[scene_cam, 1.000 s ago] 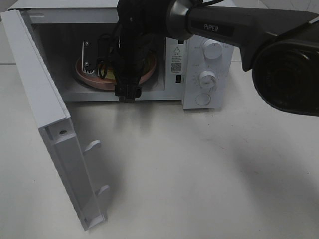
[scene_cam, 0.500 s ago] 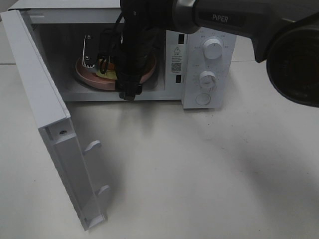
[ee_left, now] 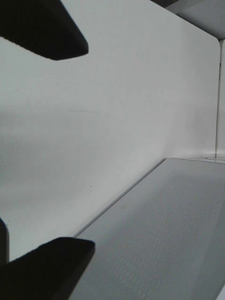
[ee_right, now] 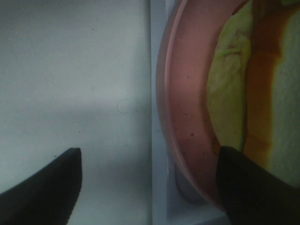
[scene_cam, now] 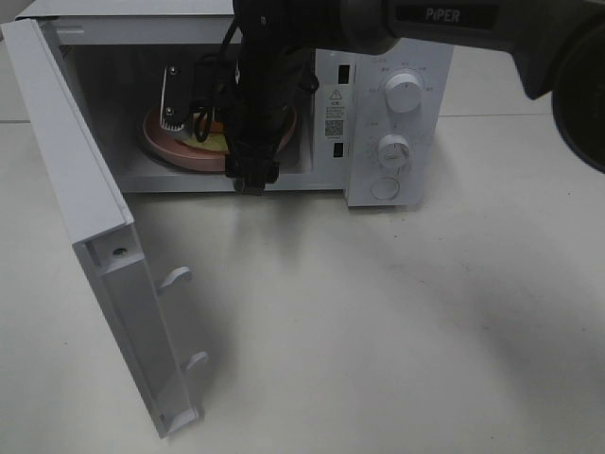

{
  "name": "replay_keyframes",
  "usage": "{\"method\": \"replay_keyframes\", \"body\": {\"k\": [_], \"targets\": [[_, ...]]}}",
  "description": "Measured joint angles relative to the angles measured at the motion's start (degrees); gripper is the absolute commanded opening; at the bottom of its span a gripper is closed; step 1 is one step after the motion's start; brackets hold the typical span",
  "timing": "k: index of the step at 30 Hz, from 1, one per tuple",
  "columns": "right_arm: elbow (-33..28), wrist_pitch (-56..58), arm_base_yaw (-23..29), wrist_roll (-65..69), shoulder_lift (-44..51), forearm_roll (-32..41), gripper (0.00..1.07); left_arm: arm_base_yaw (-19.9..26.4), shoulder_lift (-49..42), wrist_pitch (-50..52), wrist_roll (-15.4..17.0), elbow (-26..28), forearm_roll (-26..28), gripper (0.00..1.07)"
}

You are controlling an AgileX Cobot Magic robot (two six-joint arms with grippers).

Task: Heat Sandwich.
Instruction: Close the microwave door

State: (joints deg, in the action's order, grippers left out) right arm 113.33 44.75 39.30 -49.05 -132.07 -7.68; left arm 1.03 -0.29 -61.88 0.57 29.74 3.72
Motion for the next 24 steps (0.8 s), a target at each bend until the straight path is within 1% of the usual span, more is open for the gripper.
{"method": "replay_keyframes", "body": {"k": [1,4,5,8,9,11,13,14,16,17,18,19,21,22,23,24], "targets": [[-1.8,-0.2,0.0,0.1,1.0,-0.3,0.76,0.0,0.0,0.0,0.0,0.0,0.0,0.98],[-3.6,-0.6,0.0,0.2,2.1,-1.0,0.76,0.0,0.0,0.0,0.0,0.0,0.0,0.98],[-5.7,-1.7,0.0,0.2,3.0,-1.3,0.76,0.0,0.0,0.0,0.0,0.0,0.0,0.98],[-9.0,-3.3,0.0,0.2,5.2,-1.5,0.76,0.0,0.0,0.0,0.0,0.0,0.0,0.98],[-9.0,-3.3,0.0,0.2,5.2,-1.5,0.76,0.0,0.0,0.0,0.0,0.0,0.0,0.98],[-12.3,-5.4,0.0,0.2,7.7,-1.5,0.76,0.0,0.0,0.0,0.0,0.0,0.0,0.98],[-13.3,-6.1,0.0,0.2,8.4,-1.5,0.76,0.0,0.0,0.0,0.0,0.0,0.0,0.98],[-16.0,-7.8,0.0,0.2,10.0,-1.6,0.76,0.0,0.0,0.0,0.0,0.0,0.0,0.98],[-18.7,-9.9,0.0,0.2,11.8,-1.6,0.76,0.0,0.0,0.0,0.0,0.0,0.0,0.98],[-20.0,-10.6,0.0,0.2,12.7,-1.6,0.76,0.0,0.0,0.0,0.0,0.0,0.0,0.98],[-20.0,-10.6,0.0,0.2,12.7,-1.6,0.76,0.0,0.0,0.0,0.0,0.0,0.0,0.98],[-22.9,-12.5,0.0,0.2,14.4,-1.5,0.76,0.0,0.0,0.0,0.0,0.0,0.0,0.98],[-26.2,-15.0,0.0,0.2,16.4,-1.5,0.76,0.0,0.0,0.0,0.0,0.0,0.0,0.98],[-29.6,-17.4,0.0,0.2,18.3,-1.5,0.76,0.0,0.0,0.0,0.0,0.0,0.0,0.98],[-29.6,-17.4,0.0,0.2,18.3,-1.5,0.76,0.0,0.0,0.0,0.0,0.0,0.0,0.98],[-31.3,-18.4,0.0,0.2,19.4,-1.5,0.76,0.0,0.0,0.0,0.0,0.0,0.0,0.98]]}}
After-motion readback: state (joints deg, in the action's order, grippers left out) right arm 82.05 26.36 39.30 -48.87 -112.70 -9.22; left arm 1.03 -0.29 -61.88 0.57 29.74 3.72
